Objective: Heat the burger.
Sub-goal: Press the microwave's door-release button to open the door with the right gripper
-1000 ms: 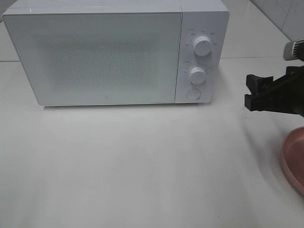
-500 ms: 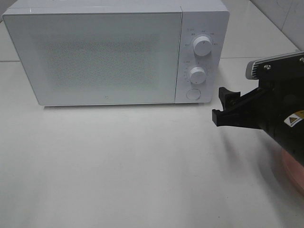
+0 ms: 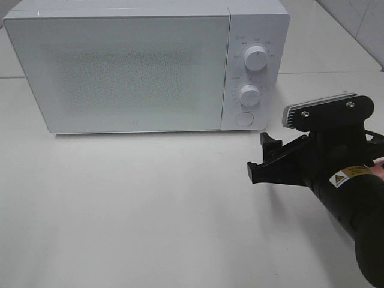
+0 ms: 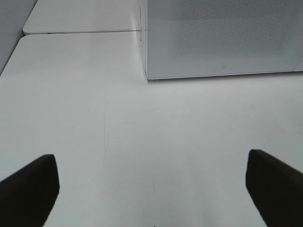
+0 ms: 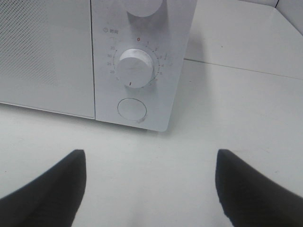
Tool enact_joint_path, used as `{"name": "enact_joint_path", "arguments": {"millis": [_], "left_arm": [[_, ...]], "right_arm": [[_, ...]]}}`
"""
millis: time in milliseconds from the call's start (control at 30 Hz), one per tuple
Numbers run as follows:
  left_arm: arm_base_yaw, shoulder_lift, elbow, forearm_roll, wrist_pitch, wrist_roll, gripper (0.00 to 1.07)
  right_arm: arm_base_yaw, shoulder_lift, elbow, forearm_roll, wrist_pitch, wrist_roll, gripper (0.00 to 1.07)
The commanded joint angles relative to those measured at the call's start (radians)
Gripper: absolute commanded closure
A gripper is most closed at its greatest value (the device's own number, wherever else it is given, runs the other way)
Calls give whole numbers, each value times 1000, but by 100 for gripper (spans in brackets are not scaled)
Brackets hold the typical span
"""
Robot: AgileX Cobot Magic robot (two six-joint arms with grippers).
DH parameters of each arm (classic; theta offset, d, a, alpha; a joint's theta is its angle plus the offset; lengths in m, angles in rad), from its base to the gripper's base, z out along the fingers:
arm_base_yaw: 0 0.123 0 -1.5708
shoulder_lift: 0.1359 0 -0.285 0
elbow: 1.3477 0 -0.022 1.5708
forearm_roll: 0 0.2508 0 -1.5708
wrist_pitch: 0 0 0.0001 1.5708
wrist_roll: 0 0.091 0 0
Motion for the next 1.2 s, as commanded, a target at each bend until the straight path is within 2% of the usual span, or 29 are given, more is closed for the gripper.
{"name": "enact_joint_path", "arguments": {"millis": [33, 267, 467, 533, 567, 633, 667, 700, 767, 833, 1033, 1100, 1133, 1200], "left_arm": [[2, -22, 2, -9, -15, -4, 7], [2, -22, 2, -9, -15, -4, 7], [2, -22, 2, -9, -15, -4, 7], [2, -22, 2, -9, -15, -4, 7], [2, -22, 2, -9, -15, -4, 7], [2, -22, 2, -9, -15, -4, 7], [2, -22, 2, -9, -15, -4, 7], [2, -22, 2, -9, -15, -4, 7], [2, -22, 2, -9, -15, -4, 7], [2, -22, 2, -9, -15, -4, 7], [2, -22, 2, -9, -15, -4, 7], [2, -22, 2, -9, -15, -4, 7], [2, -22, 2, -9, -15, -4, 7], [2, -22, 2, -9, -15, -4, 7]], "right_arm": [[19, 23, -32, 22, -8, -4, 35], [19, 29, -57, 22, -6, 14, 35], [19, 29, -57, 22, -7, 208, 37], [19, 29, -57, 22, -7, 353, 40], [19, 29, -57, 22, -7, 353, 40], [19, 29, -57, 22, -5, 533, 44], [19, 29, -57, 22, -5, 533, 44], [19, 29, -57, 22, -4, 681, 48], [19, 29, -57, 22, -3, 741, 50], [19, 29, -57, 22, -3, 947, 56], [19, 29, -57, 22, -1, 1186, 66], [19, 29, -57, 22, 25, 1288, 76], [19, 29, -57, 22, 25, 1288, 76], [19, 29, -57, 27, 65, 1401, 89]]}}
